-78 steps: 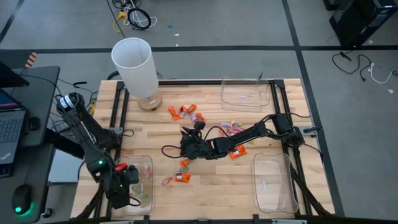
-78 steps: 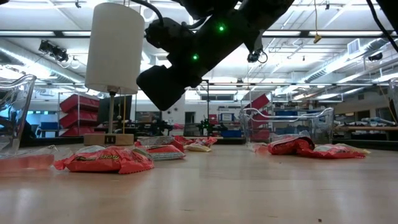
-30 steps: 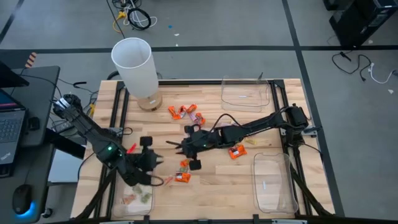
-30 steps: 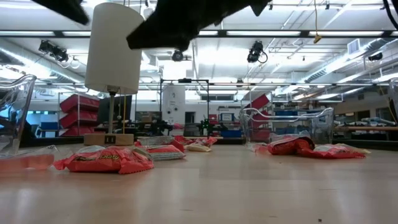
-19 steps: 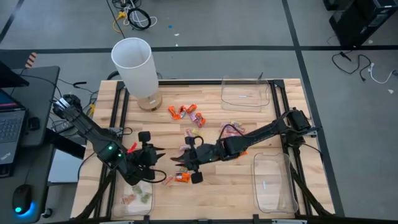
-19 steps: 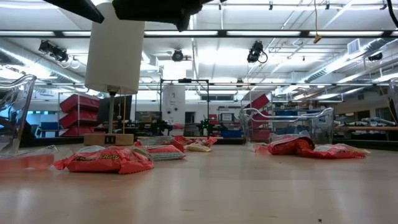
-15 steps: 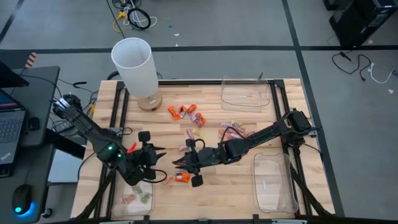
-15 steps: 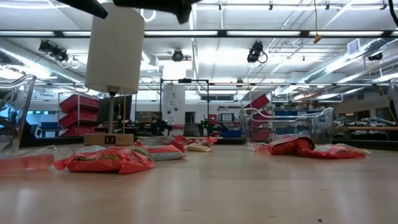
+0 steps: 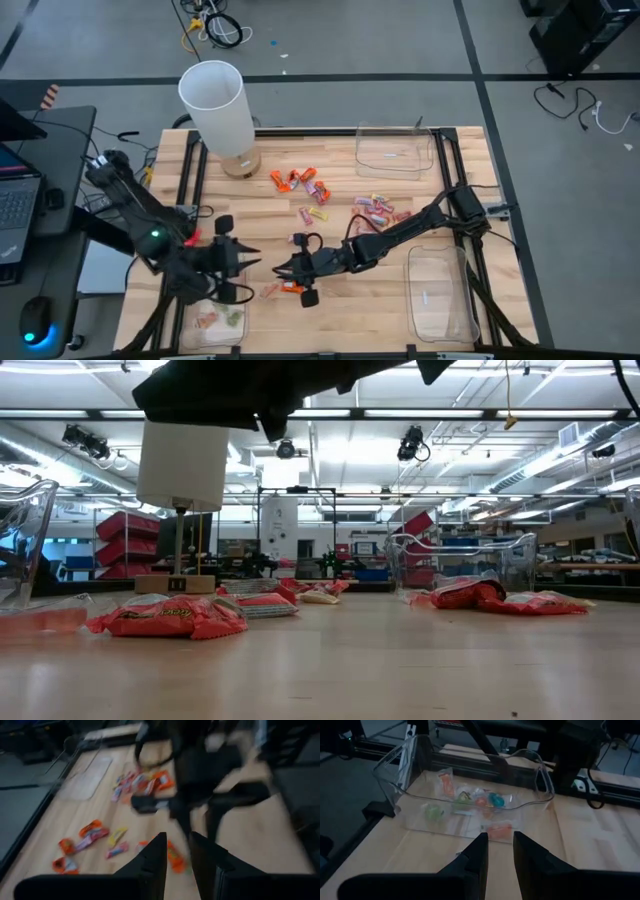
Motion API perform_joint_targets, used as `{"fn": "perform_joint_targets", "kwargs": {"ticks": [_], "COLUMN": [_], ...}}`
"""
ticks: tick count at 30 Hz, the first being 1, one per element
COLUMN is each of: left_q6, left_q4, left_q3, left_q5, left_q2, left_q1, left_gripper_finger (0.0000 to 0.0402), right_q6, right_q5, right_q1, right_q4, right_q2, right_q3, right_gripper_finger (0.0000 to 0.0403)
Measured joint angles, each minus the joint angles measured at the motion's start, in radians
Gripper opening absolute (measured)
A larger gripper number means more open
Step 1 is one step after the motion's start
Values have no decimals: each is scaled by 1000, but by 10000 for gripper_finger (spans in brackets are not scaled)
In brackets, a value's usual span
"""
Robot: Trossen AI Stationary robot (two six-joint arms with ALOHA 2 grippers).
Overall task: Sort candy
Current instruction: Put the orange gummy into the bottom left transparent bin
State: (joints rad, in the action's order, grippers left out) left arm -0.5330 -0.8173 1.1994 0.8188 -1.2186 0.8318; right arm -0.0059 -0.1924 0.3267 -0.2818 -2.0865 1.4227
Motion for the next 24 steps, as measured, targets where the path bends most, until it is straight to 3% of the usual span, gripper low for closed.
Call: {"fn": "perform_joint_targets", "kwargs": {"ticks": [8, 24], "left_q6": [36, 33], "left_q4": [4, -3], "left_q3": [132, 138], "left_q5": [0, 0], "left_q2": [1, 0], "left_q1": [64, 80], "left_gripper_finger": [86, 86], "right_q6": [23, 83], "right_q5": [35, 39], "right_q1": [0, 2], "right_q4": [-100, -167], "right_q2": [-71, -155], "right_q3": [1, 0], "right_gripper_finger": [88, 133]}}
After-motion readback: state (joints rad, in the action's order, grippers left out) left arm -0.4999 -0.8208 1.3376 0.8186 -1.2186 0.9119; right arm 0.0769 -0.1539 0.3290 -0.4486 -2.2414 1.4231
